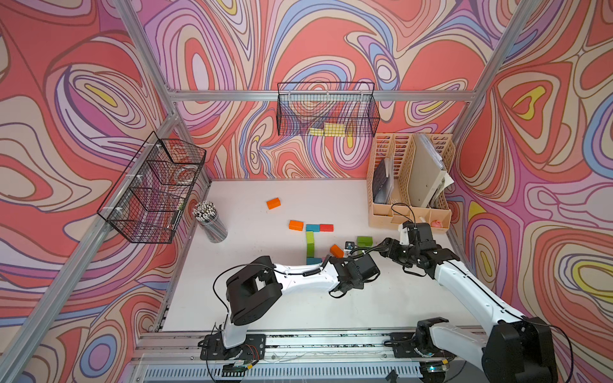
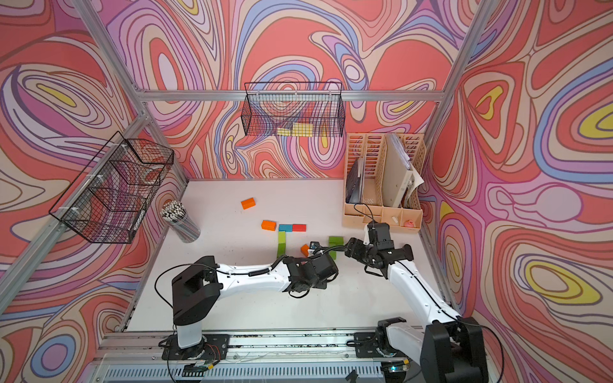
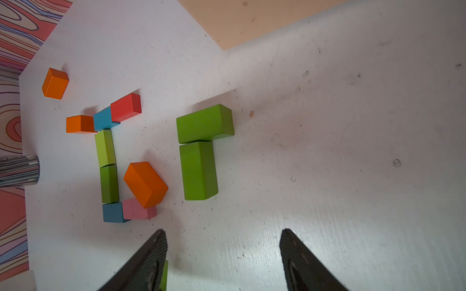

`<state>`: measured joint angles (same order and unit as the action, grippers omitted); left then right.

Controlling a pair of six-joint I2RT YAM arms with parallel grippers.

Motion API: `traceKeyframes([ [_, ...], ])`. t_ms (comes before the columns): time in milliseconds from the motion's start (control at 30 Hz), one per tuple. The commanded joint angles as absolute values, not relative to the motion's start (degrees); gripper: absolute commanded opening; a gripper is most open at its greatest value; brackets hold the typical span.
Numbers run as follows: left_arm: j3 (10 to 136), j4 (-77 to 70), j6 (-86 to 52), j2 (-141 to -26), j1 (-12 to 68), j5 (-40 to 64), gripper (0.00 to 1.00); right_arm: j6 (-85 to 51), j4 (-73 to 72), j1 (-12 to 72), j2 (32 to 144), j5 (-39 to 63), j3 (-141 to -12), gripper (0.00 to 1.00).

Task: Assemble the letter c with building blocks
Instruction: Place the building block at the center of the board.

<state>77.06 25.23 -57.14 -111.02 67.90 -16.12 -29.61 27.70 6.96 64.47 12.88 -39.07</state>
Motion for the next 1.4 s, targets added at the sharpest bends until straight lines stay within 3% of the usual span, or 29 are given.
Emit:
traceKeyframes([
  [0,80.1,24.2,-58.4,-113.6,68.1,-16.7,0.08,-29.0,27.9,6.2,63.2,12.5,-38.3,0.75],
  [700,82.4,21.1,-58.5,-119.4,67.2,-12.7,0.15,-28.4,28.0,5.7,63.4,12.5,-38.4,0.79],
  [967,82.8,21.0,-57.5,-119.9,67.3,-11.9,0.4,-28.5,27.9,5.7,63.4,12.4,-38.1,0.79],
  [1067,82.5,20.4,-56.5,-119.1,67.3,-11.7,0.51,-28.4,27.7,5.7,63.4,12.4,-37.9,0.75],
  [1367,77.9,16.9,-53.8,-112.2,66.9,-11.3,0.51,-27.7,27.9,5.7,64.1,13.2,-38.0,0.73],
])
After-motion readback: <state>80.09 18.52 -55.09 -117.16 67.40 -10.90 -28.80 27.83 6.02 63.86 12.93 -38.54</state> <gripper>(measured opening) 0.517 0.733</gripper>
